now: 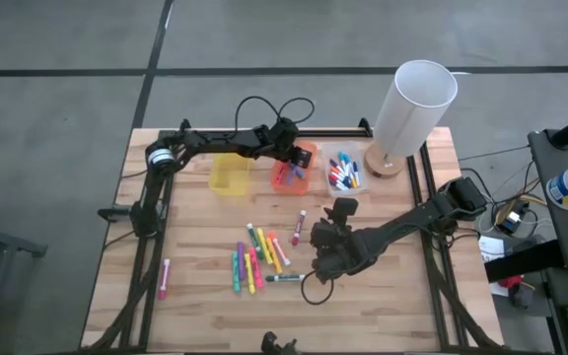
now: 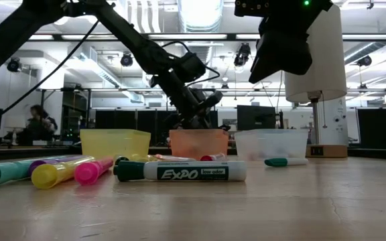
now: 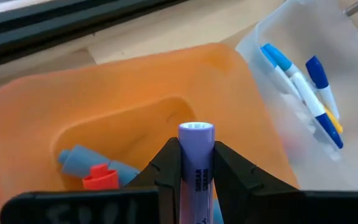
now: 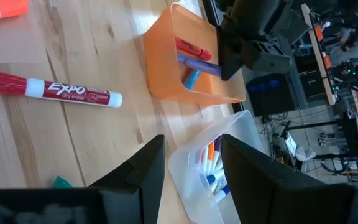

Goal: Pick & Place Markers
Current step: Put the left purple highlighter into the orange bin

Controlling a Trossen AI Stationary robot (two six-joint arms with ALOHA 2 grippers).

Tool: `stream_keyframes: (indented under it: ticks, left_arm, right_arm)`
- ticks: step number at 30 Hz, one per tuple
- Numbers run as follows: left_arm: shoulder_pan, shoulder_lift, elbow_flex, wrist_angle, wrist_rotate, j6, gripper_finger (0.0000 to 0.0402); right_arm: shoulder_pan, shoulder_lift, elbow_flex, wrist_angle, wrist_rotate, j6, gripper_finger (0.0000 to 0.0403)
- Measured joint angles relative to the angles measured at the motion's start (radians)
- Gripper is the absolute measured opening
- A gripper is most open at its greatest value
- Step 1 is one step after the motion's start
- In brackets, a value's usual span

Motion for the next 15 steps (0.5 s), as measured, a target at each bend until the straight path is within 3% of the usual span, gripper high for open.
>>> stream_keyframes:
  ticks: [15]
  left_arm:
    - [0.002, 0.0, -0.003, -0.016, -0.013, 0.008, 0.0065]
  right_arm:
    - [0.0, 0.0, 0.0, 0.001, 0.0, 0.0, 0.015]
